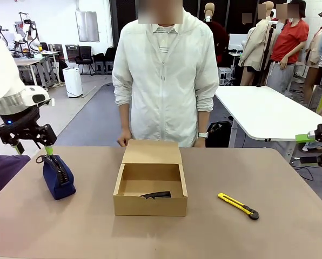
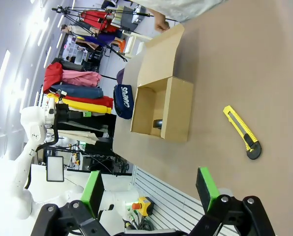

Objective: Pack the items into the box.
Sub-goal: Pick up the item specified by the human and place it in the Mailer Box.

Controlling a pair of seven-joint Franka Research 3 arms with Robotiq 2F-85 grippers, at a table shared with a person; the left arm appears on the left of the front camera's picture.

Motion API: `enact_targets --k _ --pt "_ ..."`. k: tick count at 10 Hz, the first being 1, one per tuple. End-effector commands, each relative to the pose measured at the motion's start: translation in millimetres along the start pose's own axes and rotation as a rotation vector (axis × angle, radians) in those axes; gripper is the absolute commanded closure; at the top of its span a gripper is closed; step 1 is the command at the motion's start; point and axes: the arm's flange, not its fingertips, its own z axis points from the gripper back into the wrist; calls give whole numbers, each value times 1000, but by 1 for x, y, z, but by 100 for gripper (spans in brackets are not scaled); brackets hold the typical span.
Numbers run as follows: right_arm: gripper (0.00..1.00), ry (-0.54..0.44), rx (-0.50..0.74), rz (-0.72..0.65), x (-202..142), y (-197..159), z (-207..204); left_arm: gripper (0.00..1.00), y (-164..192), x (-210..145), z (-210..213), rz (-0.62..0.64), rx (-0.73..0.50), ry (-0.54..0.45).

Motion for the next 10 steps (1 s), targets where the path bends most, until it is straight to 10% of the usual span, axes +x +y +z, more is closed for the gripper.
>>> enact_targets --k 1,10 --pt "0 5 -2 -1 1 2 3 0 2 39 -37 183 37 93" --pt "0 5 -2 -1 1 2 3 0 6 68 -108 207 -7 35"
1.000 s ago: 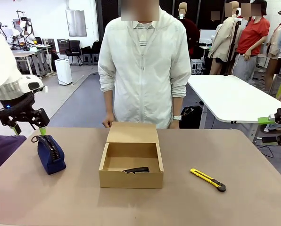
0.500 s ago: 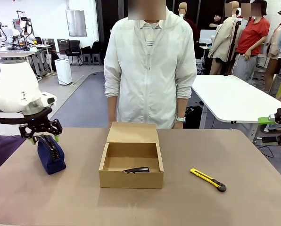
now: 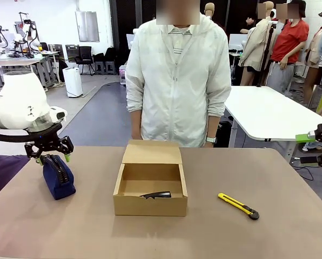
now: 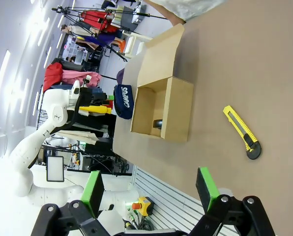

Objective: Pack the items into the box.
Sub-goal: Pick up the item specified by the human and place it in the Mailer Box.

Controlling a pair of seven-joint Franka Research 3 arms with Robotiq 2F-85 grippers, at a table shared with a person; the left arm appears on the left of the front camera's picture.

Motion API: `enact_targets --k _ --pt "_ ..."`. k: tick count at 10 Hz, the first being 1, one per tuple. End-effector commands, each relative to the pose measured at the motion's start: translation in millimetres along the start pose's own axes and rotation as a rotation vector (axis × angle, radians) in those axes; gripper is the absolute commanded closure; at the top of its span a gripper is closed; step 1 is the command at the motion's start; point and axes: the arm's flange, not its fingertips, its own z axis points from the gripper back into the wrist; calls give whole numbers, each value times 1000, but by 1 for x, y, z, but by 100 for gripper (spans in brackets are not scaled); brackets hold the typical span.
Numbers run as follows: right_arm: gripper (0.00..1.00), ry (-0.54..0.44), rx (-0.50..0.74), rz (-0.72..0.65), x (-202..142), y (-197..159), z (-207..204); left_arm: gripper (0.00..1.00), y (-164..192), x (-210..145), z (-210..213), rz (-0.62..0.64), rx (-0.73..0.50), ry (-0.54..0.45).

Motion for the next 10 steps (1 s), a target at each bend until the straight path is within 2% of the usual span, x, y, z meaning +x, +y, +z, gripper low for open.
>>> enact_targets --k 1,6,9,10 --pt "0 5 -2 -1 1 2 2 0 2 -6 2 -3 6 1" --pt "0 5 -2 -1 1 2 2 0 0 -1 2 0 0 1" --pt "0 5 -2 -1 1 2 2 0 -2 8 -5 356 15 -107" --pt "0 5 -2 -1 1 2 2 0 0 9 -8 429 18 -104"
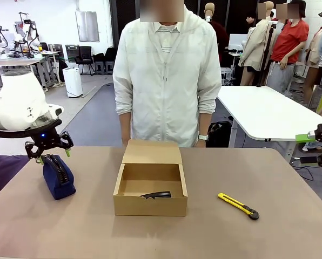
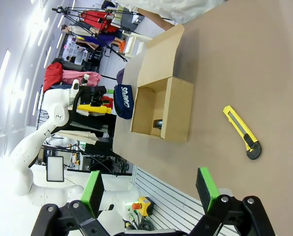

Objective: Pack the items into the box.
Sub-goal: Pick up the item specified by the human and place it in the Mailer Box.

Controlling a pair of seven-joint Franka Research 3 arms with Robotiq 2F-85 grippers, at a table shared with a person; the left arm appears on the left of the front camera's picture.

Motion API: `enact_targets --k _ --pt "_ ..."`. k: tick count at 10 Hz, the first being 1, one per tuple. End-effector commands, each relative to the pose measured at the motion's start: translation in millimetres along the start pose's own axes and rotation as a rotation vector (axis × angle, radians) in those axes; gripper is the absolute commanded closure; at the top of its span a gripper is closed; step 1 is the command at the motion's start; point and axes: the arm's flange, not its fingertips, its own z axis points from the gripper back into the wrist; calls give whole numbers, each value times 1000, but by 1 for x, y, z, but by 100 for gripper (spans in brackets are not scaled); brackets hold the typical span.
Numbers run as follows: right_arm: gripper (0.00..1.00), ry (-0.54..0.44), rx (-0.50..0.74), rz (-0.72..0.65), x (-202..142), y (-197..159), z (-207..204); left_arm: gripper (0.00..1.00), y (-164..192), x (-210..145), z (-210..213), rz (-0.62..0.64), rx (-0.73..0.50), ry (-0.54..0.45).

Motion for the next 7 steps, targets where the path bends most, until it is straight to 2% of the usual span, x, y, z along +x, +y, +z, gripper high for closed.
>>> enact_targets --k 1,4,6,7 --pt "0 5 -2 -1 1 2 2 0 -1 -1 -10 143 59 -39" --pt "0 5 -2 -1 1 2 2 0 -2 1 -19 114 98 8" --pt "0 5 -2 -1 1 2 2 0 -6 5 -47 91 26 41" --pt "0 5 -2 -1 1 2 2 0 -6 6 -64 83 29 66"
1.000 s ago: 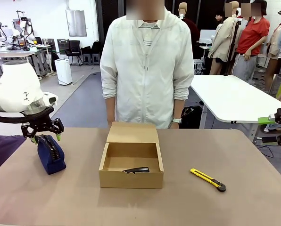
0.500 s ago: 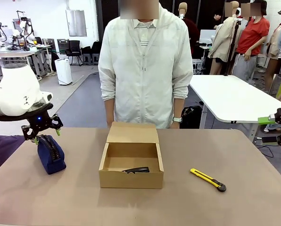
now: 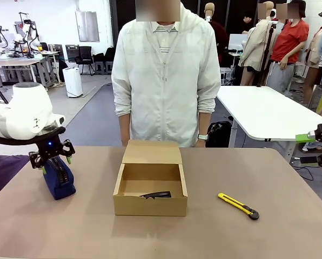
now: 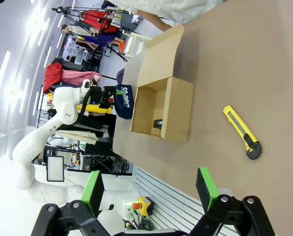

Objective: Pack the items into the box.
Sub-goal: Pick up the item specified by the human and place it in the Mailer Box.

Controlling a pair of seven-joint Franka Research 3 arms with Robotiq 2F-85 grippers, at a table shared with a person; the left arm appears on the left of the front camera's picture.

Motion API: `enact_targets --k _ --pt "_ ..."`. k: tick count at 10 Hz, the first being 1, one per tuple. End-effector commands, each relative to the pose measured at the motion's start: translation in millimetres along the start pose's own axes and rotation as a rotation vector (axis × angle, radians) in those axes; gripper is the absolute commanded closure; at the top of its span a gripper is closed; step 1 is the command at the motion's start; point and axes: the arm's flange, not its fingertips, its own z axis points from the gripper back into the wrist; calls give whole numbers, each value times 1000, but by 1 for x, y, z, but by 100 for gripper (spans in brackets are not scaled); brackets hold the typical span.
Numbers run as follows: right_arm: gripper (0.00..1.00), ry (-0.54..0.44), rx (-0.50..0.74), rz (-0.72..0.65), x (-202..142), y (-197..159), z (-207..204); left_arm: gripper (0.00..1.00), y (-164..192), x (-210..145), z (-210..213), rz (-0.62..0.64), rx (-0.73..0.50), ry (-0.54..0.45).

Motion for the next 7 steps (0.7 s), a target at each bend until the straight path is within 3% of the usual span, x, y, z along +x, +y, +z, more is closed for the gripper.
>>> enact_targets --k 1,3,5,7 --pt "0 5 -3 -1 1 2 2 0 -3 10 -21 -11 -5 34" --pt "0 5 -3 -1 1 2 2 0 -5 7 -18 -2 1 -22" --pt "0 5 -3 -1 1 2 2 100 -4 6 -14 -12 -18 -44" --pt "0 5 -3 -1 1 2 2 100 -1 6 -17 5 -15 -30"
